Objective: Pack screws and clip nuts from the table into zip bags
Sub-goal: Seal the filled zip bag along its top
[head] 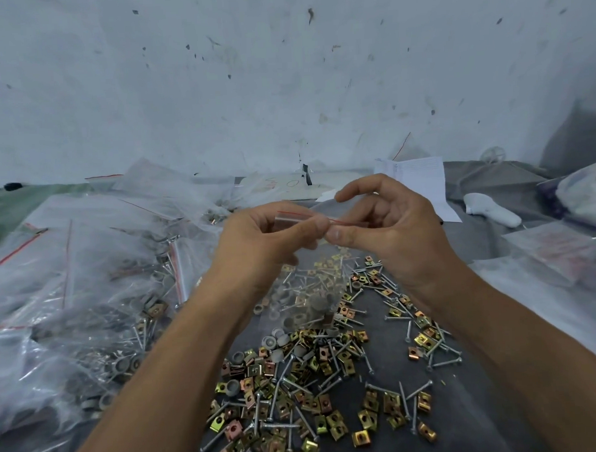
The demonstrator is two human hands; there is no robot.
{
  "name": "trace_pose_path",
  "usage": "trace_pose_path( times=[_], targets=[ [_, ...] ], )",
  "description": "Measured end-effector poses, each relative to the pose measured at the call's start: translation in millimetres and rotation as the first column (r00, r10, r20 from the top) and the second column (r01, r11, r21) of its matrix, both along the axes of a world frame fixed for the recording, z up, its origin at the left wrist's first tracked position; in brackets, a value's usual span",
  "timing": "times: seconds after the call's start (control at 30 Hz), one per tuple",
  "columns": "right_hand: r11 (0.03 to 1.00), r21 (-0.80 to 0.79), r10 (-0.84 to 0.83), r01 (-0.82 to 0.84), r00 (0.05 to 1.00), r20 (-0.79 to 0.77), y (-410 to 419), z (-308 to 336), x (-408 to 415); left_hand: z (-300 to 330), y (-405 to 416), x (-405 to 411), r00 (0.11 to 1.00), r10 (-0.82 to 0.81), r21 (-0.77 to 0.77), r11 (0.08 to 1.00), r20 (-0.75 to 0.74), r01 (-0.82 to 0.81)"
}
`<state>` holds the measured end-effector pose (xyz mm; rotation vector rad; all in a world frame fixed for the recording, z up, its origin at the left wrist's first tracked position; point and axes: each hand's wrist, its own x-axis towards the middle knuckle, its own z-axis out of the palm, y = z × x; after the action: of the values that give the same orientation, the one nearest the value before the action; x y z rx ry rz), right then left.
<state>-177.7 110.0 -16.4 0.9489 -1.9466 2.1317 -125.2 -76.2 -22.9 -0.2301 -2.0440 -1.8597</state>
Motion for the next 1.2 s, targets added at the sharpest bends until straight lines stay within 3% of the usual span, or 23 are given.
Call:
trace_pose_path(
  times=[0.43,0.57,0.73,1.03,1.2],
  targets=[
    [0.994,0.084,-0.075,0.068,0.994,0.080,2.2,8.5,1.5,3.4,-11.2,0.7,0.983,0.166,-0.067,0.983,-0.076,-0.171],
    [0.990,0.067,-0.132,0.127,0.988,0.078,10.5,12.1,-2.0,6.3,-9.7,1.9,0.984,0.165,-0.050,0.984,-0.071,-0.169],
    [0.995,0.040,-0.091,0.088,0.991,0.098,16.5,13.0,-5.5,7.5,-12.1,1.9,0.994,0.106,-0.053,0.993,-0.013,-0.107],
    [0.995,0.024,-0.098,0.098,0.995,0.024,15.4,7.8,-3.1,-2.0,-1.2,7.5,0.994,0.086,0.039,0.995,0.066,-0.089],
    [0.995,0.040,-0.087,0.088,0.996,-0.011,10.7,2.9,-3.5,-7.2,20.5,0.3,0.987,0.151,0.128,0.979,0.052,-0.156]
  ],
)
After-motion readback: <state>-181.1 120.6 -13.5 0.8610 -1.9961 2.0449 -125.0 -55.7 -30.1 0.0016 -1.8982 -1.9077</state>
